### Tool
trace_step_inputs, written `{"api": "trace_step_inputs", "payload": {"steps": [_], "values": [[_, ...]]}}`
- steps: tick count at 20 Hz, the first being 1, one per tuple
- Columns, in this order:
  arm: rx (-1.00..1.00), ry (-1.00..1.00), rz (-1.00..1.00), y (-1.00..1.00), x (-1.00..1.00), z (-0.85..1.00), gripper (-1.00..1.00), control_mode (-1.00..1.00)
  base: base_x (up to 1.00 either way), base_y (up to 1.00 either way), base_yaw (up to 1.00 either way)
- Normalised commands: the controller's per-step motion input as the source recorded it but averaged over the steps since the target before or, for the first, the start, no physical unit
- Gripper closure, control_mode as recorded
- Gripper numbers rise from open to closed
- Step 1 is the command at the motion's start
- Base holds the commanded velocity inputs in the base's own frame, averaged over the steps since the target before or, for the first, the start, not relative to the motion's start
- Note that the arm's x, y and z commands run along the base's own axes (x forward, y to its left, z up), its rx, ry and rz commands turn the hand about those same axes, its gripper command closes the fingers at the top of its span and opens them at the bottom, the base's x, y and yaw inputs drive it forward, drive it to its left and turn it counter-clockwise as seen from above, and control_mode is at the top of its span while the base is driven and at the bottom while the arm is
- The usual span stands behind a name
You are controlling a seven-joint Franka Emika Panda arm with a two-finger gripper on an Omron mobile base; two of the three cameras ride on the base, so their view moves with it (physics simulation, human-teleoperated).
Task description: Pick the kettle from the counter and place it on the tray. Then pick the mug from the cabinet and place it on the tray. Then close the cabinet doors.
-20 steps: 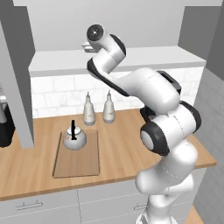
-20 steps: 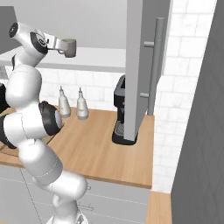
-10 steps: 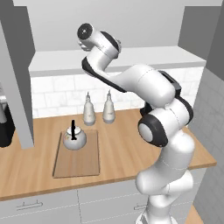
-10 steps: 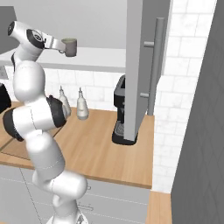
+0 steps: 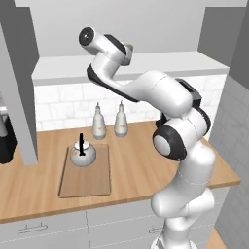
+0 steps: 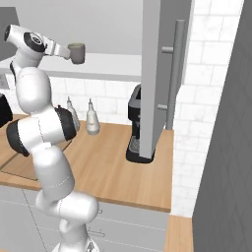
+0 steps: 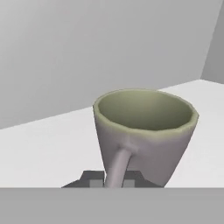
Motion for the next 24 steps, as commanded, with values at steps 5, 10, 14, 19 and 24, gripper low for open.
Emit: {"api": "trace_step_inputs", "payload": {"steps": [5,10,14,19,24], "values": [[0.09,-0.12,0.0,0.01,-0.63,0.0,1.0,-1.0,0.0,0.0,0.0],[0.2,-0.05,0.0,0.0,-0.86,0.0,1.0,-1.0,0.0,0.0,0.0],[0.27,-0.04,0.17,-0.01,-0.95,0.09,1.0,-1.0,0.0,0.0,0.0],[0.19,0.0,0.47,0.0,-1.0,0.05,1.0,-1.0,0.0,0.0,0.0],[0.12,0.0,0.6,0.0,-0.94,-0.07,1.0,-1.0,0.0,0.0,0.0]]}}
